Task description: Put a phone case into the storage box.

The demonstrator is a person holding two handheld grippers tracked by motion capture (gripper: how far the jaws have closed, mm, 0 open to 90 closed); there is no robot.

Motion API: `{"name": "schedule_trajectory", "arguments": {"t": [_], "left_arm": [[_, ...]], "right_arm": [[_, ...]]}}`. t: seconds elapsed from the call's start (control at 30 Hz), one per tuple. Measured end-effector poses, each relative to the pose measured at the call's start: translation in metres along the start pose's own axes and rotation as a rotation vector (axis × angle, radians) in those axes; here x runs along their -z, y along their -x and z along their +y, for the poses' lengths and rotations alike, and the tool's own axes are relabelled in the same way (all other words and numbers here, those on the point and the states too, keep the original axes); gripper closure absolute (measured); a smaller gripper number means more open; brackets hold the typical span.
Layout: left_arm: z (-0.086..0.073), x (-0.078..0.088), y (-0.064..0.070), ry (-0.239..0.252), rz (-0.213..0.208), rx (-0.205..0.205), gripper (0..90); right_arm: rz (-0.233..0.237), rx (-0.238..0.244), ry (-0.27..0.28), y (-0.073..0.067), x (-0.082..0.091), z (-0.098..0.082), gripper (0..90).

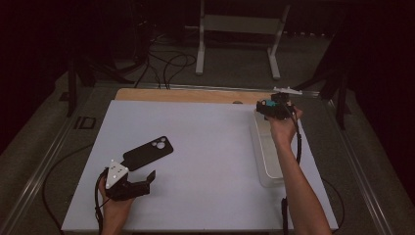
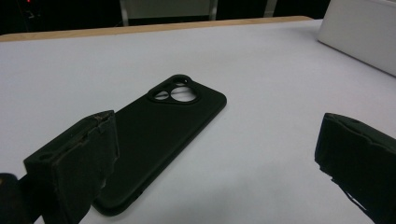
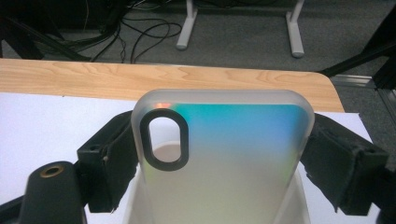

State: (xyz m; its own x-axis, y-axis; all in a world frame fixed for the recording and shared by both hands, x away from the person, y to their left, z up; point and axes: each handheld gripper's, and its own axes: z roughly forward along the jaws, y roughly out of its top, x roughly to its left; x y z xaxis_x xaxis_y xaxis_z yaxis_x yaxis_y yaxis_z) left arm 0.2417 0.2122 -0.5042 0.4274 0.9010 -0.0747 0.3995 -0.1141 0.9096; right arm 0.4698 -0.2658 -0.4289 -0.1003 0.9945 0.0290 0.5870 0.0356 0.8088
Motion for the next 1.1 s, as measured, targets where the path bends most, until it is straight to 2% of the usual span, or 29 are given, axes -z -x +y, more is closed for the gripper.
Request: {"name": "schedule_trajectory", "arguments": {"t": [0.17, 0.3, 0.57, 0.63, 0.73, 0.9, 1.1], "left_arm": [[0.000, 0.000, 0.000, 0.001, 0.001, 0.000, 0.1], [0.000, 0.001, 0.000, 0.001, 0.001, 0.003, 0.1], [0.000, 0.001, 0.000, 0.002, 0.000, 0.003, 0.1], [0.000, 0.001, 0.000, 0.002, 0.000, 0.003, 0.1], [0.000, 0.001, 0.000, 0.002, 0.000, 0.003, 0.1], [0.000, 0.000, 0.000, 0.000, 0.001, 0.002, 0.1], [0.000, 0.001, 0.000, 0.000, 0.002, 0.003, 0.1]], "right_arm": [[-0.006, -0.006, -0.012, 0.000, -0.005, -0.002, 16.3], [-0.015, 0.007, -0.030, -0.002, -0.011, -0.005, 16.3], [-0.022, 0.001, -0.024, -0.003, -0.013, -0.004, 15.3], [-0.024, -0.014, -0.019, -0.001, -0.012, -0.004, 13.0], [-0.017, -0.023, -0.008, 0.000, -0.010, -0.003, 11.3], [0.006, -0.003, 0.007, -0.001, -0.004, -0.001, 10.8], [0.056, 0.050, 0.034, -0.011, 0.012, 0.002, 11.1]]}}
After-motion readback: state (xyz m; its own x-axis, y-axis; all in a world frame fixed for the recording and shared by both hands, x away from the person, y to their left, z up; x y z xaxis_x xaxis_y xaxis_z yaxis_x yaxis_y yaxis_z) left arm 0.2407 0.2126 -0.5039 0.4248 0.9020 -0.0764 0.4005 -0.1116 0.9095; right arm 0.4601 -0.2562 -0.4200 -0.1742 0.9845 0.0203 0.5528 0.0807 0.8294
